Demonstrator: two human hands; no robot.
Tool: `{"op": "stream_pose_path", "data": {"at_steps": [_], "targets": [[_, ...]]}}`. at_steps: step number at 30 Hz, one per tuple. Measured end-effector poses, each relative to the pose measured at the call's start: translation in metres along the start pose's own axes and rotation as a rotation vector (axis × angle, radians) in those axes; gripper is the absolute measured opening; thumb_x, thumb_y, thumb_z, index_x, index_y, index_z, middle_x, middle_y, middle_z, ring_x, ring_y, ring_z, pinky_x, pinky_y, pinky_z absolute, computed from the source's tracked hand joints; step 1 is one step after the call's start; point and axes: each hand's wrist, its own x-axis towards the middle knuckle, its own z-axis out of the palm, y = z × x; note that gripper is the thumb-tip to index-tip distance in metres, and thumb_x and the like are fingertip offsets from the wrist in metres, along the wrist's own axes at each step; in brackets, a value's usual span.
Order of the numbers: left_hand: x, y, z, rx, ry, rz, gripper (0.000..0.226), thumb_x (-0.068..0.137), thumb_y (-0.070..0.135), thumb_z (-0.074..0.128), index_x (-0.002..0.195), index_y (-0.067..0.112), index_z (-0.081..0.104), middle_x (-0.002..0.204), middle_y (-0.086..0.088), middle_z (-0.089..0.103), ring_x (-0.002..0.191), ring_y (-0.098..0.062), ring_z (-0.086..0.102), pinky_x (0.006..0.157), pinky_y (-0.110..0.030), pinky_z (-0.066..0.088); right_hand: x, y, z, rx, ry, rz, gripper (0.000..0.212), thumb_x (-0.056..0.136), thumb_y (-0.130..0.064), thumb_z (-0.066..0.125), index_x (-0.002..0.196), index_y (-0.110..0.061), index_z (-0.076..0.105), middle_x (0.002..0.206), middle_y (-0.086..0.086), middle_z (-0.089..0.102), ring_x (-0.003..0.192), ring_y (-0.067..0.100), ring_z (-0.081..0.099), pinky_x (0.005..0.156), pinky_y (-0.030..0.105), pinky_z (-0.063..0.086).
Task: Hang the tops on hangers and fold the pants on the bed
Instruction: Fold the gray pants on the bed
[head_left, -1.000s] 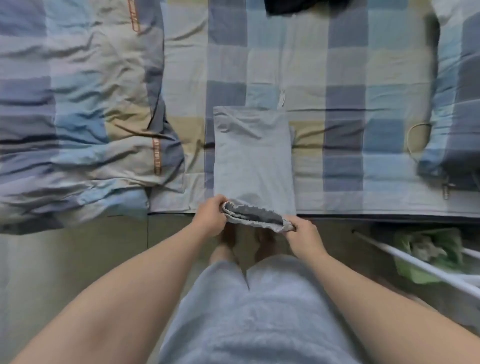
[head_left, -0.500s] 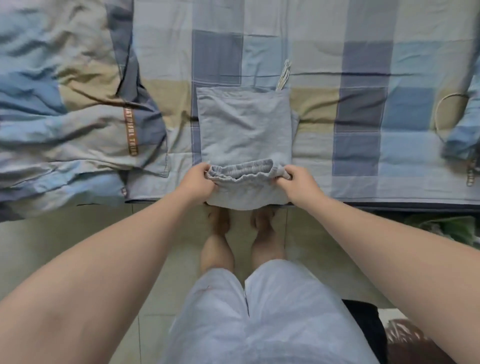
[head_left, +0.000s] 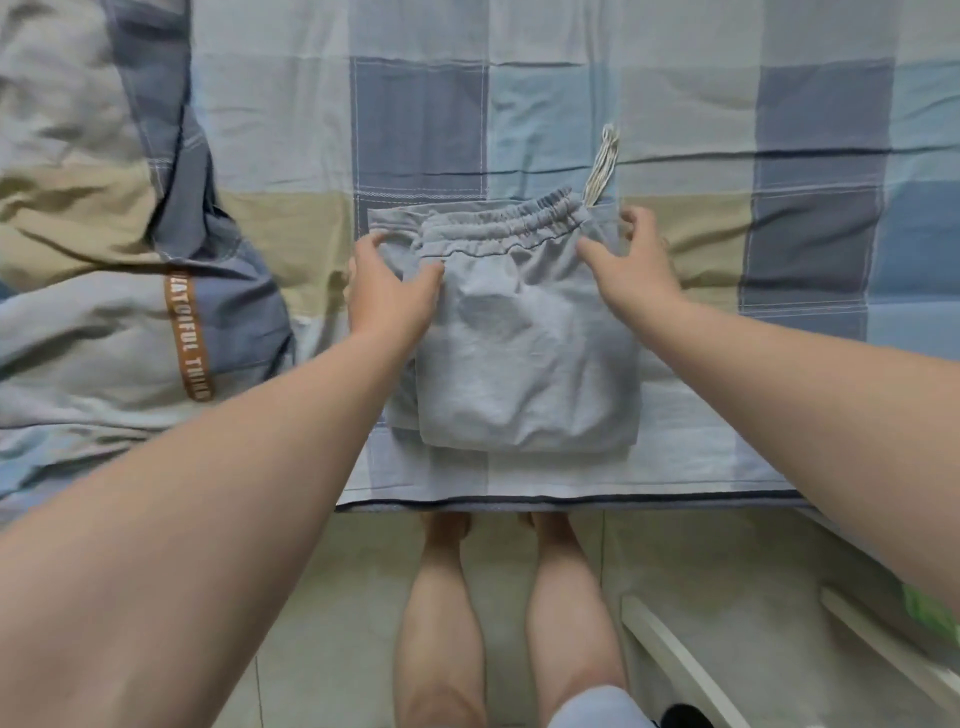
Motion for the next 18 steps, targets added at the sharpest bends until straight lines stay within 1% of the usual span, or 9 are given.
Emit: {"op": "stream_pose_path", "data": {"at_steps": [3,5,6,8,10,12,14,16,18], "targets": [[-0.006,-0.023,0.014,-0.061,0.051,-0.120,0.098,0.077,0.057,0.077,0.152,0.018,0.029,0.153,-0.005,0.036,0.140,-0.024,0.039,0.117,-0.040,0.031,0.001,0.038,0.008,0.091,0.049,0.142,0.091,0.087,-0.058,0.065,0.156,-0.019,0.021,0.160,0.008,0.029,0.146,0.029,0.030,0.120,0.045,0.026],[-0.007,-0.034,0.022,-0.112,0.042,-0.135,0.106,0.072,0.063,0.078,0.153,0.016,0.028,0.152,-0.003,0.037,0.139,-0.021,0.040,0.116,-0.038,0.033,-0.001,0.058,0.013,0.181,0.028,0.155,0.093,0.085,-0.057,0.070,0.155,-0.015,0.024,0.157,0.007,0.033,0.143,0.023,0.034,0.118,0.037,0.028],[-0.008,-0.038,0.026,-0.155,0.014,-0.133,0.107,0.070,0.065,0.078,0.152,0.017,0.028,0.147,0.002,0.043,0.134,-0.017,0.044,0.112,-0.031,0.037,-0.002,0.065,0.015,0.217,0.006,0.153,0.092,0.084,-0.055,0.073,0.153,-0.015,0.027,0.152,0.004,0.039,0.139,0.019,0.039,0.114,0.034,0.033],[-0.009,-0.041,0.032,-0.243,-0.069,-0.143,0.107,0.066,0.067,0.080,0.149,0.021,0.030,0.129,0.016,0.052,0.117,-0.008,0.053,0.095,-0.015,0.041,-0.004,0.070,0.020,0.322,-0.050,0.183,0.094,0.079,-0.052,0.079,0.150,-0.016,0.029,0.141,-0.002,0.049,0.125,0.014,0.051,0.101,0.027,0.041],[-0.009,-0.042,0.035,-0.219,-0.168,-0.152,0.105,0.060,0.067,0.083,0.141,0.025,0.032,0.120,0.018,0.052,0.110,-0.007,0.054,0.091,-0.020,0.039,-0.006,0.067,0.026,0.421,-0.105,0.251,0.097,0.074,-0.050,0.085,0.147,-0.019,0.029,0.135,-0.003,0.053,0.116,0.013,0.057,0.098,0.029,0.045],[-0.007,-0.041,0.036,-0.132,-0.232,-0.153,0.092,0.061,0.061,0.087,0.128,0.028,0.034,0.118,0.014,0.052,0.110,-0.013,0.054,0.094,-0.031,0.042,-0.007,0.061,0.032,0.511,-0.131,0.351,0.098,0.069,-0.045,0.089,0.144,-0.020,0.031,0.133,0.001,0.054,0.114,0.020,0.060,0.100,0.040,0.050],[-0.007,-0.038,0.033,-0.085,-0.255,-0.171,0.079,0.066,0.050,0.089,0.122,0.026,0.038,0.118,0.008,0.055,0.112,-0.019,0.057,0.097,-0.036,0.046,-0.010,0.054,0.031,0.574,-0.227,0.484,0.089,0.068,-0.039,0.091,0.139,-0.017,0.043,0.128,0.005,0.063,0.110,0.028,0.066,0.094,0.045,0.055],[-0.012,-0.033,0.025,-0.109,-0.292,-0.201,0.075,0.070,0.045,0.089,0.127,0.018,0.048,0.125,0.004,0.061,0.116,-0.022,0.060,0.102,-0.041,0.049,-0.018,0.045,0.023,0.601,-0.460,0.627,0.060,0.072,-0.037,0.087,0.123,-0.015,0.066,0.113,0.010,0.074,0.101,0.032,0.072,0.080,0.045,0.059],[-0.024,-0.027,0.013,-0.131,-0.339,-0.235,0.073,0.071,0.044,0.088,0.130,0.017,0.057,0.126,0.001,0.066,0.114,-0.022,0.064,0.102,-0.043,0.051,-0.032,0.038,0.010,0.563,-0.641,0.699,0.041,0.074,-0.036,0.082,0.107,-0.013,0.074,0.103,0.011,0.077,0.091,0.030,0.075,0.074,0.041,0.060]]}}
